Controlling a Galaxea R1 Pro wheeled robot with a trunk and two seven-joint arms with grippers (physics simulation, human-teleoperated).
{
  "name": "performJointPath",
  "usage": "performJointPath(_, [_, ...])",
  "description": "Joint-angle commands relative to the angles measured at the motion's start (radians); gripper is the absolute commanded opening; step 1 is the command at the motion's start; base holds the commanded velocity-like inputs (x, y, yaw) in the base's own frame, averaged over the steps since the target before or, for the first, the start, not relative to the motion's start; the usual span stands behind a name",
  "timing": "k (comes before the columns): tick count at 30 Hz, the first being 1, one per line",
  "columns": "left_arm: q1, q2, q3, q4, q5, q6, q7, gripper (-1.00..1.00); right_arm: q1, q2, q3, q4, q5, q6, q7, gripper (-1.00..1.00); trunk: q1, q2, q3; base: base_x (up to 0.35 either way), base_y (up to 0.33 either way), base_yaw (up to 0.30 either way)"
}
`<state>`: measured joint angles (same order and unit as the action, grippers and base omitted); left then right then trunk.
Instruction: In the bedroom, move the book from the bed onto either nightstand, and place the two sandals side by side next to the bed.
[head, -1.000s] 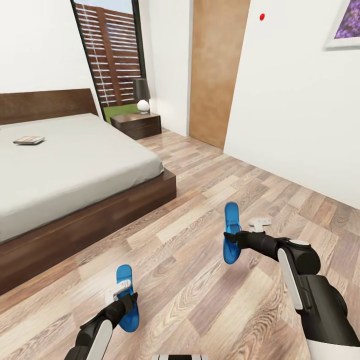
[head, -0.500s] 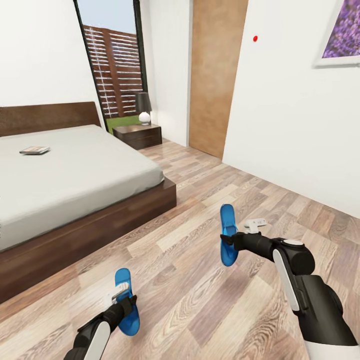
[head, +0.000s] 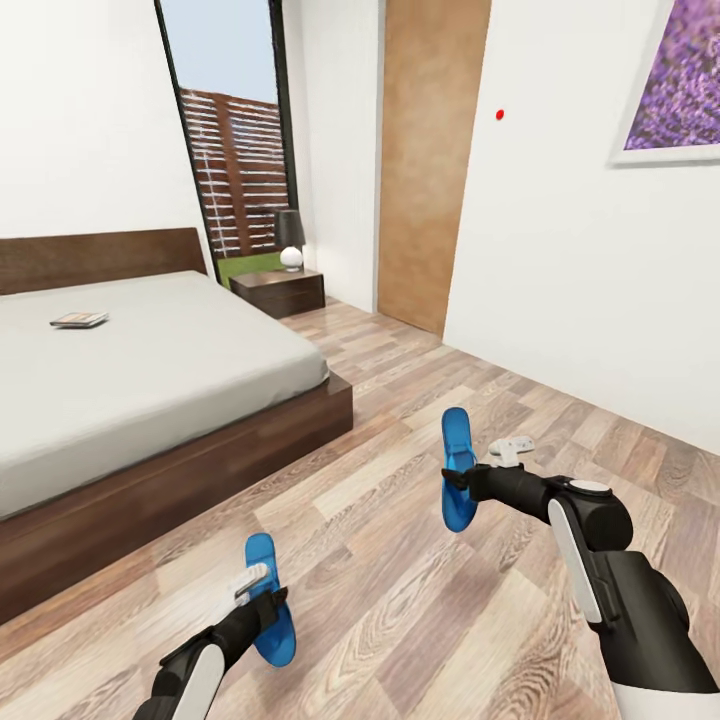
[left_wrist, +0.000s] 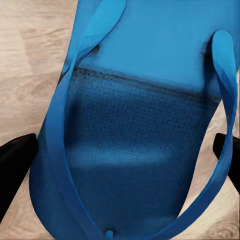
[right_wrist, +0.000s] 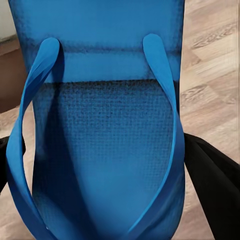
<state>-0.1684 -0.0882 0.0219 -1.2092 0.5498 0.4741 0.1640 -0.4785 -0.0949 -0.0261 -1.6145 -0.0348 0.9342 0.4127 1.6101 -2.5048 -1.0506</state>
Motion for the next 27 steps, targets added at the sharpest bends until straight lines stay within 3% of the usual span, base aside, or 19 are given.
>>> performJointPath(1, [0.0, 0.0, 0.002, -0.001, 0.009, 0.005, -0.006, -1.0, 0.0, 0.0, -0.001, -0.001, -0.002, 0.005, 0.001, -1.0, -0.001, 0.0, 0.003, 0.0, 0.0, 0.0])
performJointPath(21, [-0.001, -0.008, -0.005, 0.025, 0.011, 0.006, -0.039, -1.0, 0.001, 0.005, 0.001, -0.001, -0.002, -0.08, -0.002, -1.0, -0.01, 0.005, 0.08, 0.0, 0.0, 0.0])
performJointPath(27, [-0.001, -0.006, -0.004, 0.026, 0.011, 0.007, -0.096, -1.0, 0.001, 0.004, 0.0, -0.001, -0.002, -0.08, -0.002, -1.0, -0.01, 0.005, 0.08, 0.0, 0.0, 0.0])
